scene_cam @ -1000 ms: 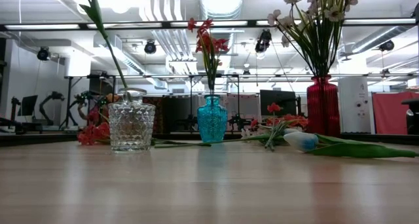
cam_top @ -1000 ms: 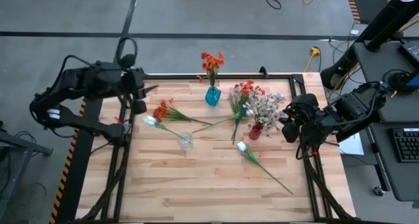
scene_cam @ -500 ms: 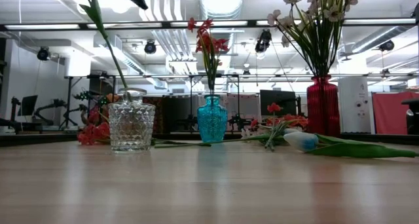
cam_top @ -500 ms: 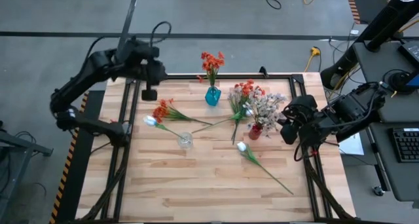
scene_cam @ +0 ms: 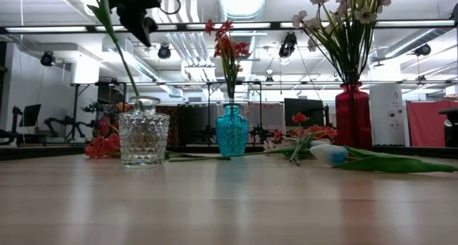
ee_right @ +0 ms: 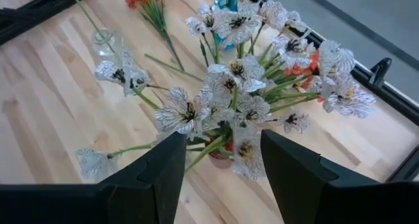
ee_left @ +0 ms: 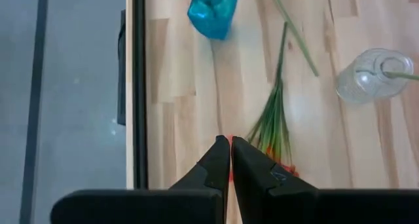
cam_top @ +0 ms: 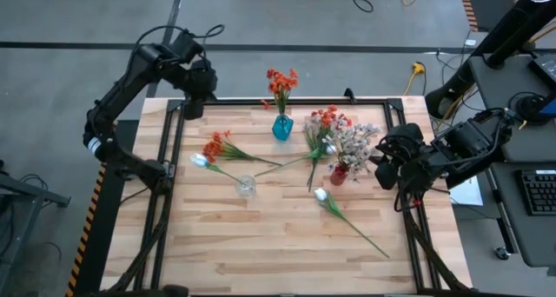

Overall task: Sort flowers into vase by color
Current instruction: Put the bottom white flowers into the red vase

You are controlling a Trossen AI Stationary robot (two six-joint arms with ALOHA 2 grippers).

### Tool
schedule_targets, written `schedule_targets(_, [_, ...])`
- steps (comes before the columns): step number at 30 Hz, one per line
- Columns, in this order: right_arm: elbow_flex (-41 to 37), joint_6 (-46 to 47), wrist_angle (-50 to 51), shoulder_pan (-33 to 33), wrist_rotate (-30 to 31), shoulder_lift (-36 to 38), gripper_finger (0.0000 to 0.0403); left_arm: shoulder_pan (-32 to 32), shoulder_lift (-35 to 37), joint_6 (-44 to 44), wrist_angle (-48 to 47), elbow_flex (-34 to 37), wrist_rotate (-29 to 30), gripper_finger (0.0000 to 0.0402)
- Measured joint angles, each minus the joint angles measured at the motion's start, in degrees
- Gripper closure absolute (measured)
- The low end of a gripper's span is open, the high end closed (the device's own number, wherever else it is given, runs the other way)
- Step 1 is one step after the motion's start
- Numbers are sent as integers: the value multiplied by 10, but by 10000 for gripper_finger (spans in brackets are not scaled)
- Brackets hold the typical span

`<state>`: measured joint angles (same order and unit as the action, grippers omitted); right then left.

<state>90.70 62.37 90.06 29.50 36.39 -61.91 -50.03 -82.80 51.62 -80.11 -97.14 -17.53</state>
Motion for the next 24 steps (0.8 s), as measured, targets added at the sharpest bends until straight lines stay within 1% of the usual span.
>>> schedule_targets(3, [0,-4,0,0,-4,0,213,-1,27,0,21,50,-5,401])
schedule_targets(7, [8,-4,0,0,-5,0,213,-1,83,2,93,145,-8,402])
schedule_targets(11, [17,-4,-1,0,-4,0,213,-1,140,-5,155,239,5,402])
schedule_targets(17, [27,-4,0,0,-4,0,213,0,219,-10,263,357,4,402])
schedule_targets(24, [36,-4,-1,0,-4,0,213,0,261,62,338,443,6,402])
